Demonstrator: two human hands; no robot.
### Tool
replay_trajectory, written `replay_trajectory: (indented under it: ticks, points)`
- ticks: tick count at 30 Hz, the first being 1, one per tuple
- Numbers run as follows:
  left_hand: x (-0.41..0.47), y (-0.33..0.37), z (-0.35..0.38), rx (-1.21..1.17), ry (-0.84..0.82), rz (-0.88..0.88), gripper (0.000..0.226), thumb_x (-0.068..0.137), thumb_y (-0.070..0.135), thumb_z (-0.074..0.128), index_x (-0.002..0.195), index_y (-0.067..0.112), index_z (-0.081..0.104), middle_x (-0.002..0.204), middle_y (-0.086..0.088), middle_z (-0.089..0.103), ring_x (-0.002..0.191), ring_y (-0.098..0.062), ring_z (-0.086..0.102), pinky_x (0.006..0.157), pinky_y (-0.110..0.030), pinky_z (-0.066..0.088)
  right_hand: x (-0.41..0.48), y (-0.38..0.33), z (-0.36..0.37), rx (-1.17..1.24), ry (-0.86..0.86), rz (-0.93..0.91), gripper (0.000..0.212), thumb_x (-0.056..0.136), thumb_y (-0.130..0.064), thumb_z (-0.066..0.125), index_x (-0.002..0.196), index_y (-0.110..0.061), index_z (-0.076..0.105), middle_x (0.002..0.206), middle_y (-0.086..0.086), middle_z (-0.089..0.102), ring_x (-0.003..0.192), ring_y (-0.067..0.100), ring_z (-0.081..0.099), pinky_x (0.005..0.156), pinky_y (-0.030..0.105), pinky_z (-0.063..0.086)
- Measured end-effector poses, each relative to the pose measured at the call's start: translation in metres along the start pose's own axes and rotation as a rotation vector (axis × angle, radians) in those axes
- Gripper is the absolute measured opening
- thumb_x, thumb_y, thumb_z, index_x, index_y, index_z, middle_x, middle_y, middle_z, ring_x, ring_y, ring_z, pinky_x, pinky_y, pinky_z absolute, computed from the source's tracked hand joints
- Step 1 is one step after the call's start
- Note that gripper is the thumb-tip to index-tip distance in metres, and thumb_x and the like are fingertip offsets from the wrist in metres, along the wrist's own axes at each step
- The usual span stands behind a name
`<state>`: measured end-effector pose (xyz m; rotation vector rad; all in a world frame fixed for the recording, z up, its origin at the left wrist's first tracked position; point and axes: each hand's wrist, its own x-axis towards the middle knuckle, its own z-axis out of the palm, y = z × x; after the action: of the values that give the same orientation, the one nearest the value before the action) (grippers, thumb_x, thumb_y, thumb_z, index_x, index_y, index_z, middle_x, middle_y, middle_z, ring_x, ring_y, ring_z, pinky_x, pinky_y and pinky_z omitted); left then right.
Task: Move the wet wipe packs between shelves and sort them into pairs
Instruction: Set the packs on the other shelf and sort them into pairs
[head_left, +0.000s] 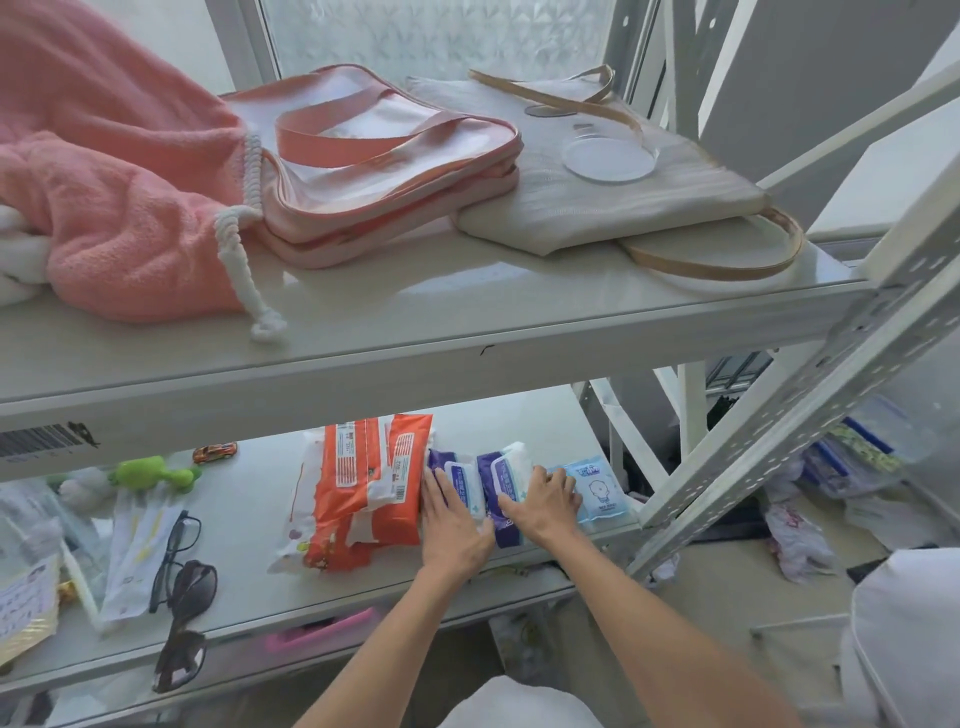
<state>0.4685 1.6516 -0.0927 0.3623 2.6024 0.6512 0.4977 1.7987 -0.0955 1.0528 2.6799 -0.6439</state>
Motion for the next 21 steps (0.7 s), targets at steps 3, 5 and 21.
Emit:
replay_trajectory:
  ticks: [3,5,21]
  points:
    - [0.002,-0.014,0.005,0.136,0.038,0.106,0.098,0.102,0.056,0.035,0.159,0.008,-0.028,0.165,-0.014,-0.04,0.156,-0.028,-0.031,0.131,-0.045,-0.009,0.01,0.014,-0.005,-0.052,-0.009,-0.005,0.06,0.102,-0.061,0.038,0.138,-0.015,0.055,0.151,0.013,0.039,0.139,0.032,0.035,0.115,0.051,0.031]
    - [0.0,-0.018,0.01,0.204,0.063,0.147,0.093,0.103,0.057,0.029,0.16,0.012,-0.029,0.163,-0.011,-0.043,0.153,-0.026,-0.037,0.13,-0.044,-0.013,0.015,0.03,-0.007,-0.022,0.039,-0.018,0.05,0.108,-0.045,0.034,0.144,-0.019,0.055,0.162,0.012,0.034,0.149,0.031,0.029,0.121,0.052,0.026]
    - [0.008,-0.003,0.033,0.319,-0.069,0.114,0.093,0.089,0.087,0.01,0.16,0.038,-0.024,0.161,-0.01,-0.046,0.143,-0.034,-0.049,0.118,-0.051,-0.03,0.02,0.095,0.007,-0.16,-0.024,-0.045,0.062,0.11,-0.055,0.023,0.165,-0.042,-0.002,0.174,0.008,-0.019,0.16,0.036,-0.018,0.129,0.056,-0.002]
